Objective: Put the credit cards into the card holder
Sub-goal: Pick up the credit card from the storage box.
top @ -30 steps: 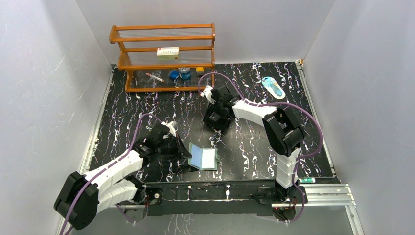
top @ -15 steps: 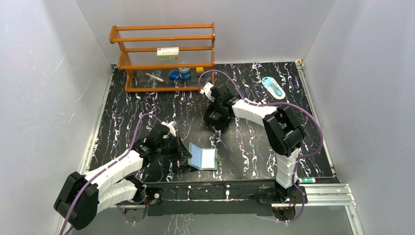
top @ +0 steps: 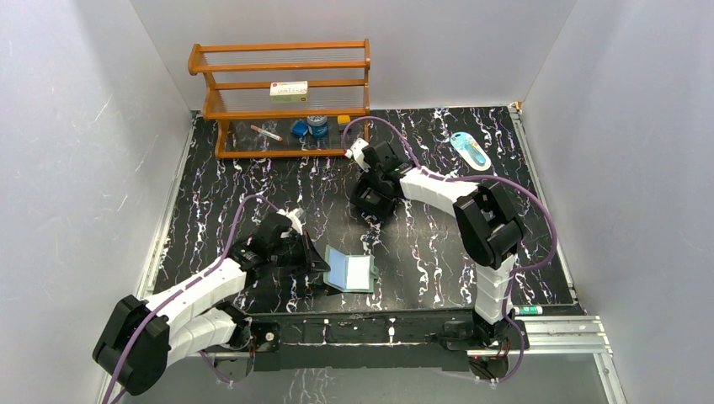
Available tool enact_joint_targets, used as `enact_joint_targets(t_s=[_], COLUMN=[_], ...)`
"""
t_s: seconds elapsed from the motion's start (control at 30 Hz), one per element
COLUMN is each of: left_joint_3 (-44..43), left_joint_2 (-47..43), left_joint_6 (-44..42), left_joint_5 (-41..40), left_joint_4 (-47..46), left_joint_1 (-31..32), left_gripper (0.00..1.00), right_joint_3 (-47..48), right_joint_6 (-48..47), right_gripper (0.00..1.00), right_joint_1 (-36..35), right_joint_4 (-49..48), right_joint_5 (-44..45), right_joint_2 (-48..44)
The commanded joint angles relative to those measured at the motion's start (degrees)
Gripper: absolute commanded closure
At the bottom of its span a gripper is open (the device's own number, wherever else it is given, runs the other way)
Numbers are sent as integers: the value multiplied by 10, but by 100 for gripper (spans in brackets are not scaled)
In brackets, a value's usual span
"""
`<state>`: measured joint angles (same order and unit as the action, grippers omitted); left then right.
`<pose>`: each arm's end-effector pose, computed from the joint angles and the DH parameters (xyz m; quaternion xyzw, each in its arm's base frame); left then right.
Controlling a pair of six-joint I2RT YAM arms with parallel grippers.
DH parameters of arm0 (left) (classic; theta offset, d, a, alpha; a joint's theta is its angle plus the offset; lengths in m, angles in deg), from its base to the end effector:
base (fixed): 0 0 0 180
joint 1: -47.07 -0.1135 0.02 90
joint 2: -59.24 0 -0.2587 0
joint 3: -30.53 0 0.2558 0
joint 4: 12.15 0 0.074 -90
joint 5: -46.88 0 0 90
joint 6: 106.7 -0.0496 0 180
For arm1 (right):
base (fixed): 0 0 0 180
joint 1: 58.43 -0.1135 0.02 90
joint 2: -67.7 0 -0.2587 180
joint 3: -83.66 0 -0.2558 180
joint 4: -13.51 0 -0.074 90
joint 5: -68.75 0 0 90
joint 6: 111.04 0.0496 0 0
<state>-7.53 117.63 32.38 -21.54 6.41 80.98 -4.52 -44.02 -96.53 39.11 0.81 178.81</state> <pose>0.1706 -0.1366 0.1695 -0.0369 0.8891 -0.4073 0.2055 0.3574 0.2566 0.1857 -0.3974 0.8180 -0.1256 0.3965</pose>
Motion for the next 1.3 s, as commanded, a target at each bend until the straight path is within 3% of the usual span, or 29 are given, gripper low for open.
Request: enact_joint_targets(t_s=[0.0, 0.57, 0.7, 1.0, 1.27], left_joint_3=[-8, -8, -8, -7, -7], left_joint_2=[-14, -15, -14, -13, -11], left_joint_6=[3, 4, 4, 5, 5], left_joint_5=[9, 11, 11, 11, 11], left_joint_4=[1, -1, -1, -3, -4], left_joint_1=[-2, -2, -2, -2, -2], left_gripper=[100, 100, 100, 100, 100], right_joint_3=[29, 38, 37, 41, 45], right_joint_6=[10, 17, 18, 23, 21], right_gripper=[64, 60, 74, 73, 47], right_joint_1=[7, 13, 15, 20, 19], right_joint_4=[9, 12, 12, 14, 12], right_joint_5=[5, 11, 5, 8, 24], right_joint_2=[-11, -20, -20, -15, -15])
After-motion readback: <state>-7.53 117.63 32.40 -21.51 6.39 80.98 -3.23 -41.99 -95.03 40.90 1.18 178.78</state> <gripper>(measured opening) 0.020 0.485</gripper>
